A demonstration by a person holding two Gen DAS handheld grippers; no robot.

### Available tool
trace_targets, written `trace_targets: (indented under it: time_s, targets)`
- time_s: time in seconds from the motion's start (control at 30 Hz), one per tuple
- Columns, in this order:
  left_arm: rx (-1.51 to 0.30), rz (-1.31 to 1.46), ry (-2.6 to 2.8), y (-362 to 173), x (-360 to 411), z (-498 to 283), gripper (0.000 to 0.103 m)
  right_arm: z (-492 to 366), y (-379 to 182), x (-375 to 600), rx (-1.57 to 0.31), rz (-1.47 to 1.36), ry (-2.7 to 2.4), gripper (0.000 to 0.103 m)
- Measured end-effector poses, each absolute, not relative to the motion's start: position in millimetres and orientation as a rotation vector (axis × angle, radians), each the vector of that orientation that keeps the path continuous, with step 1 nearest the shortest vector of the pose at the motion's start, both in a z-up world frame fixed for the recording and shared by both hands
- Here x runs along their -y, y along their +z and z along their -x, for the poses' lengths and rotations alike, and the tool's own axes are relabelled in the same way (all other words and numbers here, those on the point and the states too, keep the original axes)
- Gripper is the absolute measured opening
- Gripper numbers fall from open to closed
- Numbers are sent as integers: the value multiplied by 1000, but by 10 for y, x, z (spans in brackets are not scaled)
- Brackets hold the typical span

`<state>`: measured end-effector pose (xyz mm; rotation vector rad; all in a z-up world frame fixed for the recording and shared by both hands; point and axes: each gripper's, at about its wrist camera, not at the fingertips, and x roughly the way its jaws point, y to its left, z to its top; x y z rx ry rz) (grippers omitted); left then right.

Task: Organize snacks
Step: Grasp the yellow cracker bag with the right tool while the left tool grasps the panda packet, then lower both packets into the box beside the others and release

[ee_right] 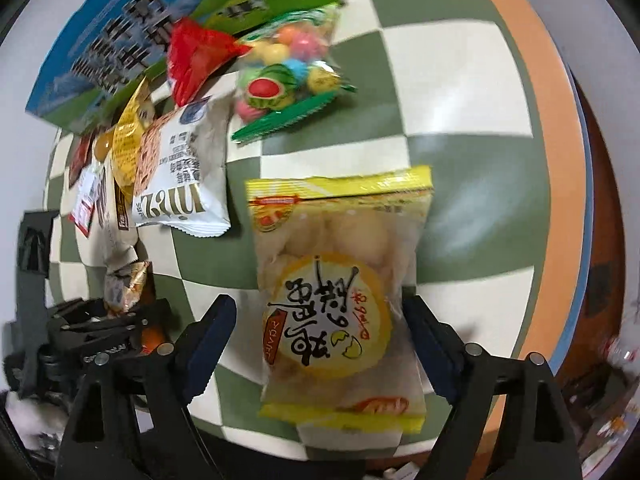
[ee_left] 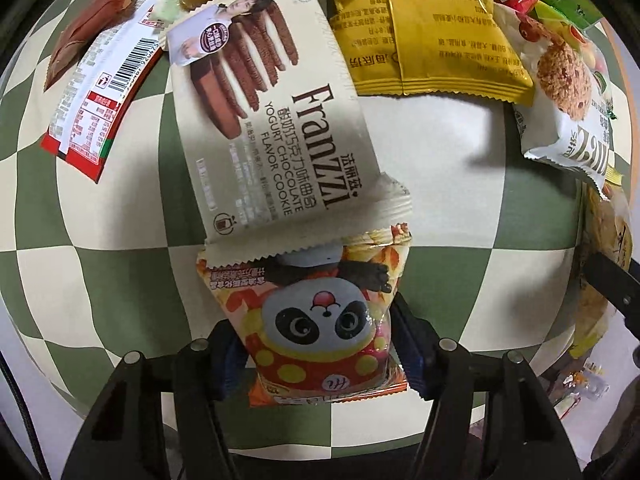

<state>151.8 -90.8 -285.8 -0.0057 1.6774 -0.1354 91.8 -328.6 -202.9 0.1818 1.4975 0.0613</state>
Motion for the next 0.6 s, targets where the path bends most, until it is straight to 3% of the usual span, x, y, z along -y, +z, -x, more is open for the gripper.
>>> trace_targets:
  time_s: [0.2,0.33,0.43,0.6]
  targets:
    - [-1678,5,-142,-2864,889,-1557,62,-980,-2110,3242,-1498,-169,2,86]
    - [-1671,5,-139,-2854,893,-1518,61,-982,-2092,3306,-1485,-151,-40,71]
    - [-1652,-7,-136,-2783,868,-1477,49,-987,-2041,3367,-1468,-147,-44,63]
    - [-1632,7,-162,-2600,816,-1421,46,-963,-1909,3371,-1447,-156,-52,56]
